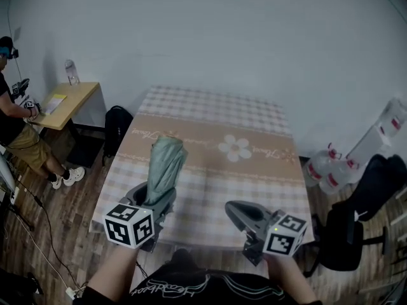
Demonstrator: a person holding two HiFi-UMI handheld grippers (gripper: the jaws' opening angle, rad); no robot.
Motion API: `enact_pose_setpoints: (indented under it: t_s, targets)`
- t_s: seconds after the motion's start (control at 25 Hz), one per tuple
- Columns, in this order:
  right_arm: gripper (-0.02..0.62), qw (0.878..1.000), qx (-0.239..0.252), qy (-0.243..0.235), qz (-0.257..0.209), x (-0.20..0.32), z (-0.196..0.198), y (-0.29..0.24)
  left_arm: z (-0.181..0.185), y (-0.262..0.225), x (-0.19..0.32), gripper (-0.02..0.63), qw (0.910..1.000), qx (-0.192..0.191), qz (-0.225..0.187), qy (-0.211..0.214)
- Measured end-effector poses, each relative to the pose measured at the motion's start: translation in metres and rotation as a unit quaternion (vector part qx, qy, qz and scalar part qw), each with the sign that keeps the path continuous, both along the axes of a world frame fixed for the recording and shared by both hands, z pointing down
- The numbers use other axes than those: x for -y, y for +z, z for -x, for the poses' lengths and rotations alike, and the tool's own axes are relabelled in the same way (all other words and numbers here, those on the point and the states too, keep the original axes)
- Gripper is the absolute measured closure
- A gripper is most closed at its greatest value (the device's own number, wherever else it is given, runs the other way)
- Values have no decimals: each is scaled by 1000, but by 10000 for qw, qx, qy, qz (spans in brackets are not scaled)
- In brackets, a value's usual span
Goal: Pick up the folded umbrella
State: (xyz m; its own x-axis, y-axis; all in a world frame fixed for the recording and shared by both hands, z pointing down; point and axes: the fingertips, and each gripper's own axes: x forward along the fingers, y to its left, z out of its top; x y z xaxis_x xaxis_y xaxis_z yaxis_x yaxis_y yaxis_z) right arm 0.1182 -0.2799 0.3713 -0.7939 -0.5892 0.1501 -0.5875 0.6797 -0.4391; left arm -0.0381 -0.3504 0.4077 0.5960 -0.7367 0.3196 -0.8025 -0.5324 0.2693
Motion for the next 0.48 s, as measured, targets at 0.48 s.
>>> enact_pose_setpoints:
  t_s: [0.48]
  targets:
    - [586,9979,86,-120,-625,-9,10,-38,-19,-65,-35,346,9962,-382,-700,357]
